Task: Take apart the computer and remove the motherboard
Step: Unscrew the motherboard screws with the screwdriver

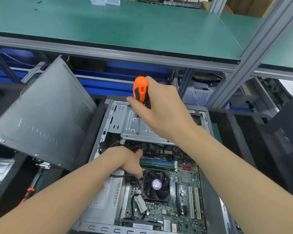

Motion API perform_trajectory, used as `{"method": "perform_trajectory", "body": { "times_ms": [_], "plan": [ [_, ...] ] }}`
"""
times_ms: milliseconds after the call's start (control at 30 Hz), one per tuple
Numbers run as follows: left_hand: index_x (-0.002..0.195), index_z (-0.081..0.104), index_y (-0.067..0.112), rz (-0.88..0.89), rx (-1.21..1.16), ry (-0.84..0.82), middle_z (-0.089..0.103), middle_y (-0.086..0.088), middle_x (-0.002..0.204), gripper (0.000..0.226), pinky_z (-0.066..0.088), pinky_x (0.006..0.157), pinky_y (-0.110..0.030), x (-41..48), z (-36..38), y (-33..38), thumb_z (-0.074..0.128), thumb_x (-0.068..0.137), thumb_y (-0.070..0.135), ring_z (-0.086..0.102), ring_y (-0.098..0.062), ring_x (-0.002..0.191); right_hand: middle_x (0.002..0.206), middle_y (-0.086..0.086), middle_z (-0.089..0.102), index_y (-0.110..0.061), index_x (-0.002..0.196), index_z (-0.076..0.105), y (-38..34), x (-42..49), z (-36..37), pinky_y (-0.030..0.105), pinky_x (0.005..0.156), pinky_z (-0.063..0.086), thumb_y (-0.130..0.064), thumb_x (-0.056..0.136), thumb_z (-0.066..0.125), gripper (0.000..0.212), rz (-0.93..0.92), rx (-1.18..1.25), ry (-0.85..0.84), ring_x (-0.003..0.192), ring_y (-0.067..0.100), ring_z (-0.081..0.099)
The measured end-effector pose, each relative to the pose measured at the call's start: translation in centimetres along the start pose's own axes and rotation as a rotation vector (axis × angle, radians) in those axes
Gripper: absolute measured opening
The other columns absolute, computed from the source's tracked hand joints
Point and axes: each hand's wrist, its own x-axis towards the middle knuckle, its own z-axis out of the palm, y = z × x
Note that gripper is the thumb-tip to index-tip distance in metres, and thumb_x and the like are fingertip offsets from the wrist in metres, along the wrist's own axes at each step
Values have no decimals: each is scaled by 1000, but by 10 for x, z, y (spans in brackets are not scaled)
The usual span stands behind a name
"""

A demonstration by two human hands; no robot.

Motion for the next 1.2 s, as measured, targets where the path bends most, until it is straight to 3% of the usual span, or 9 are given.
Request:
{"method": "perform_trajectory", "body": {
  "times_ms": [100, 200, 300, 500, 633, 700, 767, 1000, 1200],
  "plan": [
    [158, 5, 29, 2, 6, -1, 54, -2, 92, 93, 47, 76, -37, -1, 1, 0, 63, 87, 43, 50, -16, 72, 64, -3, 51, -13, 90, 50, 2, 1, 0, 30, 63, 41, -42, 101, 61, 33, 14, 16, 18, 57, 13, 45],
    [159, 2, 28, -3, 13, 1, 60, -15, 122, 95, 49, 80, -38, 0, 1, 0, 62, 88, 44, 52, -21, 76, 62, -3, 52, -14, 88, 50, 5, 3, -1, 31, 63, 42, -42, 100, 62, 32, 35, 43, 34, 55, 14, 44],
    [160, -1, 26, -2, 15, 5, 52, -15, 109, 96, 49, 83, -39, -1, 0, 1, 62, 89, 44, 55, -28, 88, 63, -3, 52, -15, 88, 51, 6, 2, 0, 31, 62, 42, -42, 100, 61, 31, 35, 50, 40, 55, 15, 44],
    [160, 2, 26, -2, 16, 20, 55, -8, 98, 94, 52, 89, -42, -3, 0, 2, 62, 89, 44, 56, -29, 89, 64, -2, 53, -14, 88, 51, 5, 0, -3, 30, 61, 41, -42, 101, 61, 32, 24, 44, 15, 57, 16, 46],
    [161, 0, 24, 2, -4, 23, 58, -12, 137, 96, 47, 82, -38, -2, 0, 1, 62, 90, 43, 60, -33, 102, 66, -1, 53, -14, 89, 51, 3, 0, -8, 31, 59, 42, -44, 101, 60, 33, 11, 39, -50, 58, 16, 45],
    [160, 2, 24, 4, -6, 34, 57, -13, 139, 95, 46, 82, -38, -1, 1, 1, 62, 90, 44, 57, -33, 98, 73, 2, 59, -13, 91, 53, 4, 4, -14, 39, 65, 47, -45, 100, 60, 33, 1, 33, -123, 63, 19, 50],
    [160, 3, 24, 6, -15, 34, 57, -13, 140, 94, 46, 81, -38, -1, 1, 1, 63, 91, 44, 60, -35, 109, 79, 5, 66, -13, 92, 55, 8, 6, -18, 45, 70, 50, -43, 100, 61, 32, 3, 50, -159, 70, 25, 58],
    [160, 3, 24, 4, -37, 41, 58, -14, 139, 94, 46, 82, -40, -2, 2, 1, 64, 91, 42, 62, -34, 115, 69, -1, 59, -17, 89, 53, 7, 2, -14, 36, 63, 46, -48, 99, 61, 33, -10, 31, -104, 61, 18, 49],
    [161, 1, 24, 6, -57, 46, 58, -14, 139, 94, 49, 84, -41, -4, 3, 2, 63, 92, 40, 61, -34, 119, 77, 4, 64, -16, 91, 55, 1, 12, -23, 45, 69, 48, -46, 100, 61, 32, -66, 16, -232, 70, 25, 57]
  ]
}}
